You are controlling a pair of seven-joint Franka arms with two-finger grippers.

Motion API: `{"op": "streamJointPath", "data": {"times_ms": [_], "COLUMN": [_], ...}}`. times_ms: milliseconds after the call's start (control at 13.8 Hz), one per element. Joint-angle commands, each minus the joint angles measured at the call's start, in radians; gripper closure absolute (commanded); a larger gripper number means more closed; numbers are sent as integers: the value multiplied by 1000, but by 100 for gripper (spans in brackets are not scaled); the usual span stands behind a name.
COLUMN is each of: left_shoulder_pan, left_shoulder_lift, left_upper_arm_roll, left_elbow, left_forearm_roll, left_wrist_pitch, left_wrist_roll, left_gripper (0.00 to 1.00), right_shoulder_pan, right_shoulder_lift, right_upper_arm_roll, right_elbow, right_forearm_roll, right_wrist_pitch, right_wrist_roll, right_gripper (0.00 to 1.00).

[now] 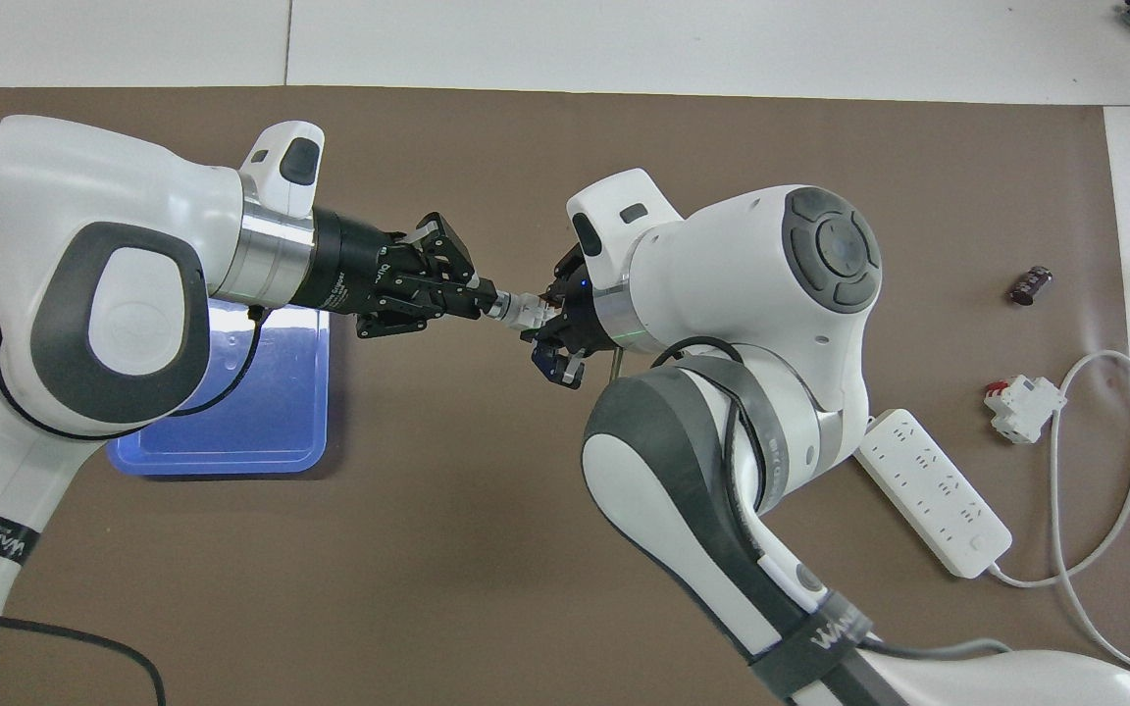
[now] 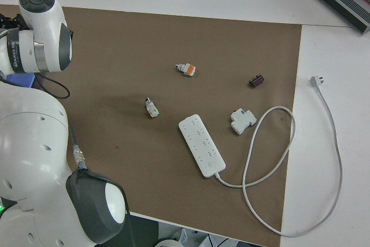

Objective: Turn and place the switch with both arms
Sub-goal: 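Close the left gripper on the switch held by the right gripper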

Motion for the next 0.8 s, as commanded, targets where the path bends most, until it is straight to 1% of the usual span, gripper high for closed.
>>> {"op": "streamJointPath", "data": {"times_ms": [0,145,362,435,725], "left_shoulder_pan": [-20,-27,-33,-33,-35], "left_shoulder_lift": [-19,-19,-21,-21,-21], "left_upper_arm_roll": [10,10,9,9,9], "left_elbow": [-41,-53,-56,-56,-56], "left_forearm_roll": [-19,-19,-19,-19,-27], "left_wrist_pitch": [37,60,60,60,58], "left_wrist_roll": [5,5,3,3,2], "left_gripper": [82,83,93,100,100], "right_shoulder_pan": [-7,-7,-7,-7,-7], "right_shoulder_lift": [9,9,7,7,7], "right_upper_arm_roll": [9,9,9,9,8], "right_elbow": [14,14,13,13,13], "right_forearm_roll": [2,2,2,2,2], "right_wrist_pitch": [-2,-2,-2,-2,-2], "right_wrist_roll": [12,12,12,14,14], "right_gripper": [100,100,100,100,100]}}
